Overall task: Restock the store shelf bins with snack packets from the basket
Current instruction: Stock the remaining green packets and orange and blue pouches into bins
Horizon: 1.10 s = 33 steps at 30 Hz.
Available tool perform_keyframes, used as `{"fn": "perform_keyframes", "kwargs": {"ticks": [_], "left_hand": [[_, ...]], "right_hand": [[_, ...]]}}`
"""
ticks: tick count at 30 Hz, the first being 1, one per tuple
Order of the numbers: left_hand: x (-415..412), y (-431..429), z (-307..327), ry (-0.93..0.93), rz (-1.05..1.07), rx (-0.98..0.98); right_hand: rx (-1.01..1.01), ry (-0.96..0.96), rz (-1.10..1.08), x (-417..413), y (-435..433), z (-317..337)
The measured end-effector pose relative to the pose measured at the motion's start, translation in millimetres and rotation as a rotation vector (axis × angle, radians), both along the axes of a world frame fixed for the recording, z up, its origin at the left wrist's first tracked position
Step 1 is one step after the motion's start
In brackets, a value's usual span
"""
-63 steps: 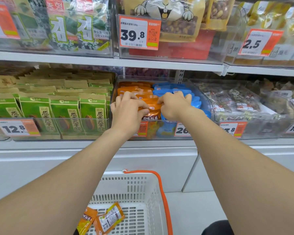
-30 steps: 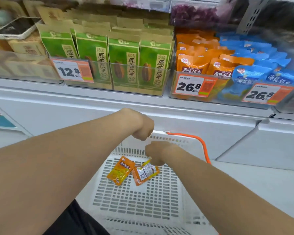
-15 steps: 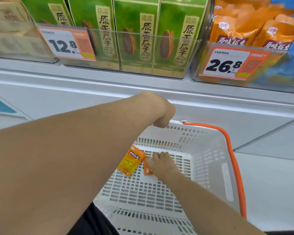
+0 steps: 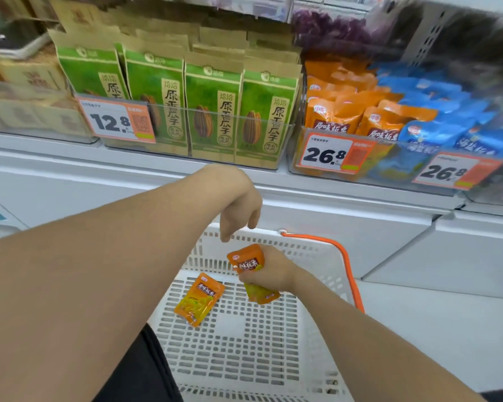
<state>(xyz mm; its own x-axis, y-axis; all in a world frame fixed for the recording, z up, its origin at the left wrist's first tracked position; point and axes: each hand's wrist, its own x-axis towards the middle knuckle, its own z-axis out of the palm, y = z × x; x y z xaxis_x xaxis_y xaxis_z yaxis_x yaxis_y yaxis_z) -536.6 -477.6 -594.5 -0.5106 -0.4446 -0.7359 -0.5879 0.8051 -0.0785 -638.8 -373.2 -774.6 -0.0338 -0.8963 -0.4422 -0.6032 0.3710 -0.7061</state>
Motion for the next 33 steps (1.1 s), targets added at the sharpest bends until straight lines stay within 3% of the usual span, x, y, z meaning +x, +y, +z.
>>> {"fn": "perform_keyframes", "kwargs": {"ticks": [6, 9, 13, 17, 20, 23, 25, 30, 33], "left_hand": [[13.7, 0.3, 13.4, 0.17, 0.227, 0.123], [12.1, 8.4, 33.1, 0.441, 0.333, 0.145], [6.4, 26.3, 56.5, 0.841, 0.494, 0.21], [-13.2, 43.4, 72.7, 1.408, 0.48, -0.042], [-32.7, 52.6, 81.8, 1.702, 0.491, -0.289], [-51.2, 57.4, 86.1, 1.788, 0.628, -0.345], [-60.7, 57.2, 85.2, 1.764, 0.608, -0.289], [-74.4, 52.7, 81.8, 1.842, 0.516, -0.001], [-80.6, 45.3, 79.1, 1.855, 0.507, -0.054]], "right_hand": [[-0.283, 0.097, 0.004, -14.4, 0.3, 84.2], [-0.325, 0.247, 0.072, -29.1, 0.0, 130.1], [-0.357, 0.277, 0.124, -57.7, -2.4, 191.3], [-0.465, 0.276, 0.076, -81.3, -0.9, 253.6], [-0.617, 0.292, -0.007, -95.4, -0.7, 287.2], [-0.747, 0.234, -0.241, -106.7, 2.0, 309.0], [-0.816, 0.096, -0.369, -113.5, 5.0, 312.9], [-0.828, -0.199, -0.435, -124.7, 12.9, 311.2], [-0.813, -0.244, -0.431, -134.0, 11.1, 307.9]]}}
